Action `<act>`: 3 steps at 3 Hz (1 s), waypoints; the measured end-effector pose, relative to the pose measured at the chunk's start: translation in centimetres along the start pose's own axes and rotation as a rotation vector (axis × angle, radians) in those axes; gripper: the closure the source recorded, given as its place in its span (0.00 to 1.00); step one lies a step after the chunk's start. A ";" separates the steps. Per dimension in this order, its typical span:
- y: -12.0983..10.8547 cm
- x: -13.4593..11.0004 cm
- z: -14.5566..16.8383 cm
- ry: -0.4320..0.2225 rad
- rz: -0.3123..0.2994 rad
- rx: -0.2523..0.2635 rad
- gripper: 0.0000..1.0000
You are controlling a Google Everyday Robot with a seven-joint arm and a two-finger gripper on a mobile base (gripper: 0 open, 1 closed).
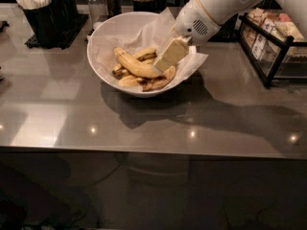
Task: Pick banana from white bowl
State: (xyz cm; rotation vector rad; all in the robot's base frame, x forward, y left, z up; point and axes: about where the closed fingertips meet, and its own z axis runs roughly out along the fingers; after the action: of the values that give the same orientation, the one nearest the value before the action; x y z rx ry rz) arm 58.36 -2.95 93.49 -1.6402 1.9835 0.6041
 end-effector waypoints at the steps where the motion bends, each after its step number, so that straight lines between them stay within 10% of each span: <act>1: -1.3 -0.6 1.5 0.011 0.005 -0.012 0.31; 3: -3.3 -1.3 4.1 0.047 -0.012 -0.031 0.32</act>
Offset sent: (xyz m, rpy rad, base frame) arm 0.0447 0.0321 -0.0217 -0.0484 0.0186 0.0363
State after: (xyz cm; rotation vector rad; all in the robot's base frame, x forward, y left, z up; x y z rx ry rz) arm 62.16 -0.06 91.04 -1.6985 2.0048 0.5999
